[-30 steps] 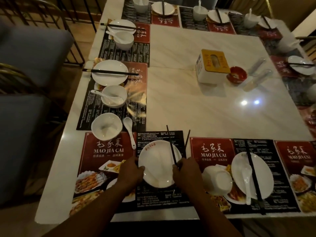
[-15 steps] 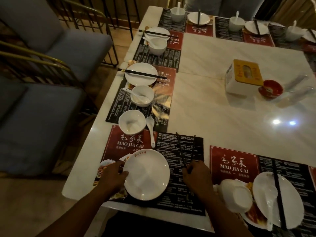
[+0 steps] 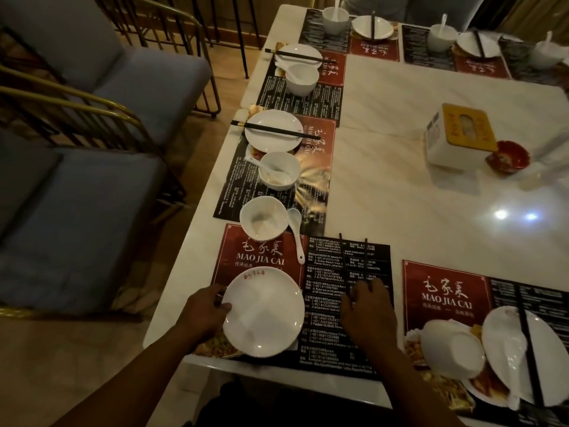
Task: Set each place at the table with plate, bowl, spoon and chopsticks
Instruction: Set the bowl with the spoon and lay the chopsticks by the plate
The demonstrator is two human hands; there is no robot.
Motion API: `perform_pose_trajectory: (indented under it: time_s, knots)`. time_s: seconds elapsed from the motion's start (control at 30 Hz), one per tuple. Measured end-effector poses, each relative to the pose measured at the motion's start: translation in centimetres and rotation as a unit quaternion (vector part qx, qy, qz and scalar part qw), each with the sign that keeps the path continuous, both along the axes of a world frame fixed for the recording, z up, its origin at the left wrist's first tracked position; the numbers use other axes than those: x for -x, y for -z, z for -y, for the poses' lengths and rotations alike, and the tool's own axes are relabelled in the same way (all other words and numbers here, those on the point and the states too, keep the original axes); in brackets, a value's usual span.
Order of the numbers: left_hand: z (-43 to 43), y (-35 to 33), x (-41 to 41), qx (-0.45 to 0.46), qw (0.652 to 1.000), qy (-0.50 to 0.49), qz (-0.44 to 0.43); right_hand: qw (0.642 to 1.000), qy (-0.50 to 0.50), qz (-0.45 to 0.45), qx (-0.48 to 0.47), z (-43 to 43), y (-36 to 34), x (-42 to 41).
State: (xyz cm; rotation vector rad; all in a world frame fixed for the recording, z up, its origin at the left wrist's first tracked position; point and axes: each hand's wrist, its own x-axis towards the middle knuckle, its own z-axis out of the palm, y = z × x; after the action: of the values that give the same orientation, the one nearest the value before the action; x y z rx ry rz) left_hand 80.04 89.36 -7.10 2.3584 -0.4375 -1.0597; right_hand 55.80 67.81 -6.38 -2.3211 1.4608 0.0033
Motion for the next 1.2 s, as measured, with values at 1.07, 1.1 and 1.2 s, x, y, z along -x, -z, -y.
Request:
perform_pose_trajectory:
  time_s: [1.07, 1.1, 1.2]
  knots:
    - [-0.5, 0.3, -6.4, 0.073, 0.991, 0.116, -0.007, 0.965, 0.167, 0.089, -0.182, -9.4, 1.4, -8.1]
    - [-0.6, 0.3, -6.4, 0.073, 0.991, 0.116, -0.005, 0.965, 0.167, 0.088, -0.182, -9.4, 1.4, -8.1]
    - [-0.7, 0.5, -6.4, 0.074, 0.991, 0.112, -0.007, 0.966, 0.165, 0.085, -0.179, -9.3, 1.4, -8.1]
